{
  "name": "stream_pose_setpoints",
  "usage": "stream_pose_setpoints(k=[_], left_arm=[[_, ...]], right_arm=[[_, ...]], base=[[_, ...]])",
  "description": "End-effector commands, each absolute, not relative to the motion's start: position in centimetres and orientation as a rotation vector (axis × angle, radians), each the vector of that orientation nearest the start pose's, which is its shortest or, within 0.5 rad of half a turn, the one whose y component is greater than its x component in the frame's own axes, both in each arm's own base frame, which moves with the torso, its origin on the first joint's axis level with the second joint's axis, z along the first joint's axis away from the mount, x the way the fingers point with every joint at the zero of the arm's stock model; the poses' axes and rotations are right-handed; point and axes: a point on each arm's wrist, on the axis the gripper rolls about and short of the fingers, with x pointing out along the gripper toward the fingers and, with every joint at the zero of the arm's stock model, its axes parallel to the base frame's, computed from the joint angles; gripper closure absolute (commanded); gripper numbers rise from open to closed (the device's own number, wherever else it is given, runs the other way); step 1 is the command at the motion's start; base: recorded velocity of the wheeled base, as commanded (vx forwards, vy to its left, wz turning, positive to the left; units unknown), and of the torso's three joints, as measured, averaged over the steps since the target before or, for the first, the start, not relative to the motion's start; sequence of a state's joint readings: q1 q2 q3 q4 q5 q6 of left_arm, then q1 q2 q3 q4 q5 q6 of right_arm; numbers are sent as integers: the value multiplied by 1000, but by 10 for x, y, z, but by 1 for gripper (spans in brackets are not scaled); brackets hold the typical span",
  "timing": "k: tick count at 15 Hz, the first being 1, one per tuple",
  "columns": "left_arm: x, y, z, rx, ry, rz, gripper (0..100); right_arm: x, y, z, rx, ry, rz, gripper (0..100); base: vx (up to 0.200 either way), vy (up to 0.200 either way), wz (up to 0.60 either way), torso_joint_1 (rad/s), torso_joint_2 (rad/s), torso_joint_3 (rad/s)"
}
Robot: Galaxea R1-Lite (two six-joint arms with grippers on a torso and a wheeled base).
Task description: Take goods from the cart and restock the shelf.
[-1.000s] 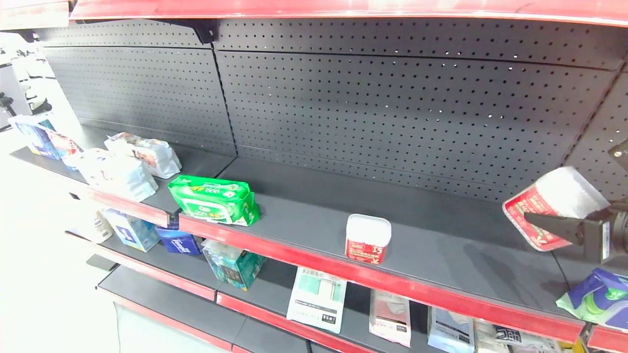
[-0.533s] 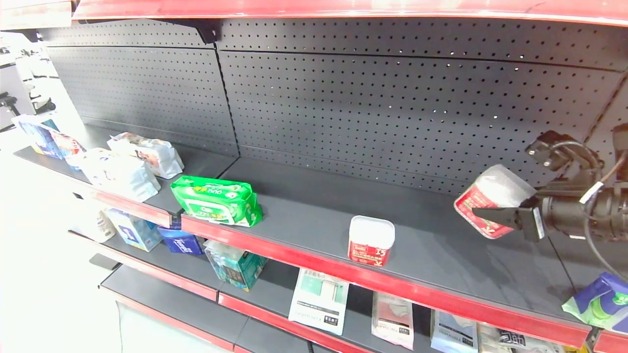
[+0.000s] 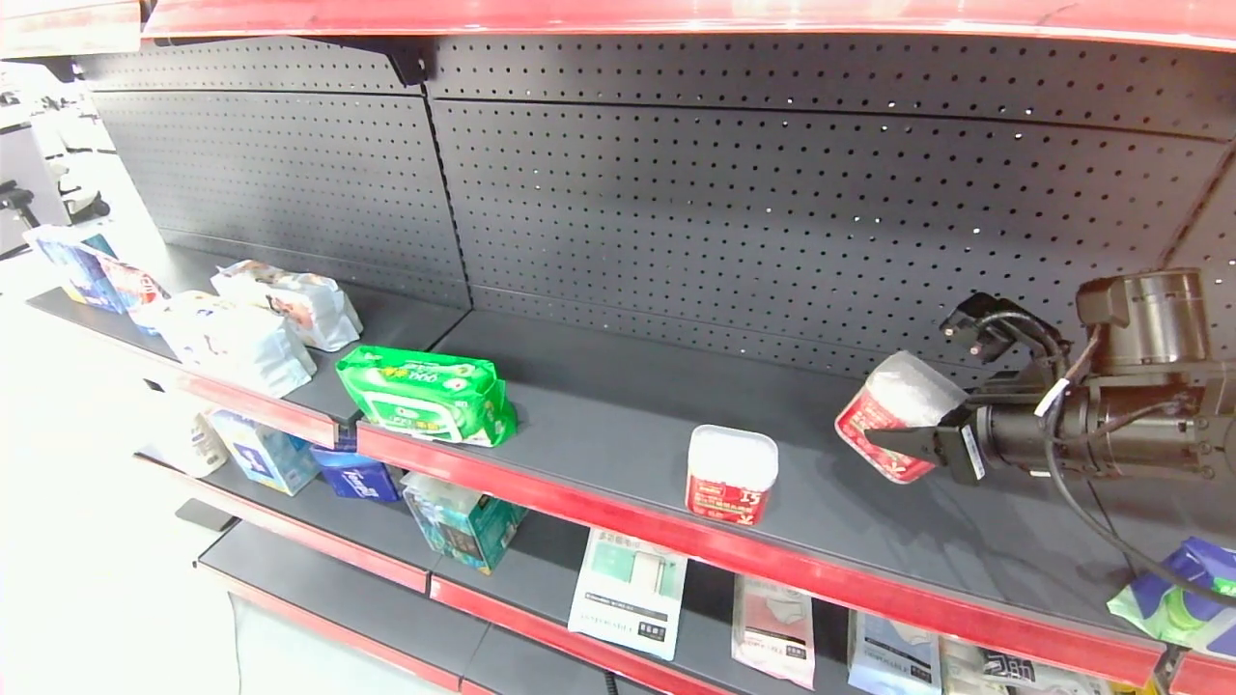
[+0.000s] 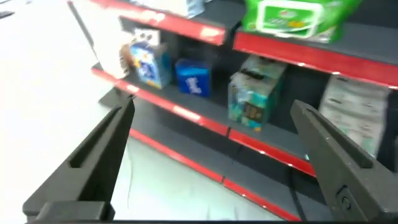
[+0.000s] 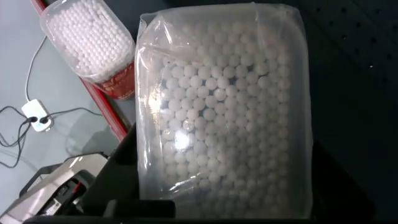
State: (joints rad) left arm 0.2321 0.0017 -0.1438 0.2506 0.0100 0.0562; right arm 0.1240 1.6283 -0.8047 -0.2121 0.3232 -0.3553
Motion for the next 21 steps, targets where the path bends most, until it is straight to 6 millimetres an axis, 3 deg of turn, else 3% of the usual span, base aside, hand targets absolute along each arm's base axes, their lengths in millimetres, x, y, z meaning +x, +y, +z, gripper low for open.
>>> stream_pose_setpoints(k=[1,3,11,15,21], left_arm=[[-33,-7,87,48,94,226,0],[-27,-6,84,80,13,125,0],[-22,-5,75,-2,6,126,0],[-22,-5,75,-2,6,126,0],[-22,-5,75,-2,6,126,0]], right_arm=[[269,40,165,-277,529,536,100],[269,41,165,-280,528,538,100],[266,38,161,-272,543,528,100],[278,44,158,-270,544,575,100],[339,58,156,-333,487,611,100]], base=[[0,0,0,0,0,0],[0,0,0,0,0,0],[0,0,0,0,0,0],[0,0,0,0,0,0],[0,0,0,0,0,0]])
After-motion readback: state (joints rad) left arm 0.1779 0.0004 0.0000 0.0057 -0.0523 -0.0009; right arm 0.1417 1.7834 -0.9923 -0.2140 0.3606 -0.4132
